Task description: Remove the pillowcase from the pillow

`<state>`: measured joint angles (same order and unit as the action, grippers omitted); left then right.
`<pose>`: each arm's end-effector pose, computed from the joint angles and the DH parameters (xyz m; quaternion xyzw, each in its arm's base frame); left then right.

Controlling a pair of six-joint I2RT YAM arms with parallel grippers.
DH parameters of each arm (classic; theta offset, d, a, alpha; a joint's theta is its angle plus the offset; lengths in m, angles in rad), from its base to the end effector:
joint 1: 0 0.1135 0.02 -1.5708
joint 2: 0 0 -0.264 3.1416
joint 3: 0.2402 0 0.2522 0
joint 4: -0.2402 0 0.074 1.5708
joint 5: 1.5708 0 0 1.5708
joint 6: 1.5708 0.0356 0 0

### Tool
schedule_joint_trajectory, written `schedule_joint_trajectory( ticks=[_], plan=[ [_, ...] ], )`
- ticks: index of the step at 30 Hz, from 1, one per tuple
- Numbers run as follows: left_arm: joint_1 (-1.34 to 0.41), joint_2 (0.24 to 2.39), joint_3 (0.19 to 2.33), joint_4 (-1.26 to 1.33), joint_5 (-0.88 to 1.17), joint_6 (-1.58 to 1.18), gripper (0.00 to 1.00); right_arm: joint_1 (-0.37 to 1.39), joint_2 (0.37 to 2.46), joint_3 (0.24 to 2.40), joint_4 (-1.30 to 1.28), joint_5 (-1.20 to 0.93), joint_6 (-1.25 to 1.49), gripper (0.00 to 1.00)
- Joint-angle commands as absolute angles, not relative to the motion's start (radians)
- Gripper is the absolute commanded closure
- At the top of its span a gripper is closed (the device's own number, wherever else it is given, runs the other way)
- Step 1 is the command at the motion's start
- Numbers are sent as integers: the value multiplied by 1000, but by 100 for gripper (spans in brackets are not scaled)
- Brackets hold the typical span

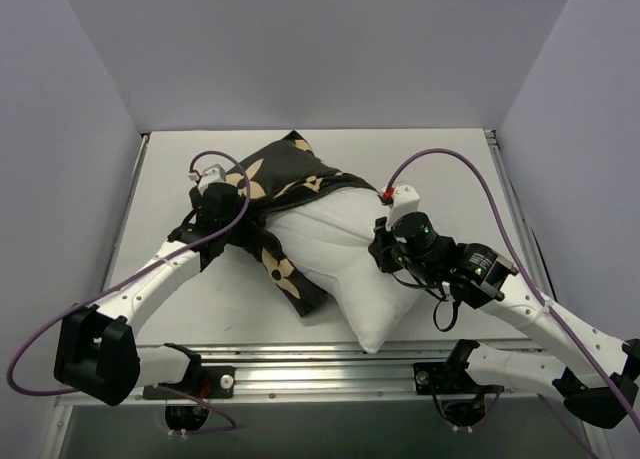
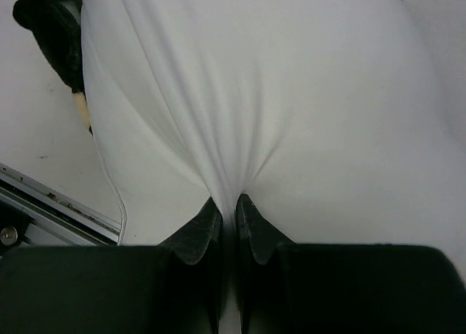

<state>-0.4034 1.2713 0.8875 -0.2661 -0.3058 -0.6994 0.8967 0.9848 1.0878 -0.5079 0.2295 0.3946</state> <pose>0.2596 -0.0991 0.2643 -0.1975 0.8657 -0.1139 0.4456 0.1383 0.1601 0.3755 -0.1450 0.8190 0.2527 0.4943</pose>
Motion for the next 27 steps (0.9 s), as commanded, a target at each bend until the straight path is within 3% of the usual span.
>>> schedule_joint_trajectory(
  ticks=[1,3,5,6,7,9,11,13,16,22,27],
  plan=[
    [-336,1350,929,-115,-356,-634,85,868,903,1154,-592,249,341,100],
    [-347,1348,940,-94,-287,-603,77,868,913,1129,-551,175,333,100],
    [-374,1322,948,-78,-218,-578,61,868,926,1108,-525,143,322,100],
    [-383,1307,946,-84,-187,-572,52,868,946,1101,-505,129,319,100],
    [-403,1266,940,-92,-177,-568,33,868,959,1097,-497,130,308,99],
    [-416,1218,934,-136,-149,-563,18,870,1003,1092,-482,133,304,86],
    [-433,1140,916,-176,-101,-566,7,870,1044,1095,-463,117,290,62],
    [-442,1065,902,-260,-72,-566,3,870,1060,1111,-453,92,288,42],
    [-448,987,881,-374,-57,-560,3,868,1062,1123,-408,49,285,22],
    [-451,1011,959,-472,0,-445,3,845,1095,1154,-388,70,293,4],
    [-498,1210,1202,-474,80,-341,3,700,1109,1115,-338,11,301,0]
  ],
)
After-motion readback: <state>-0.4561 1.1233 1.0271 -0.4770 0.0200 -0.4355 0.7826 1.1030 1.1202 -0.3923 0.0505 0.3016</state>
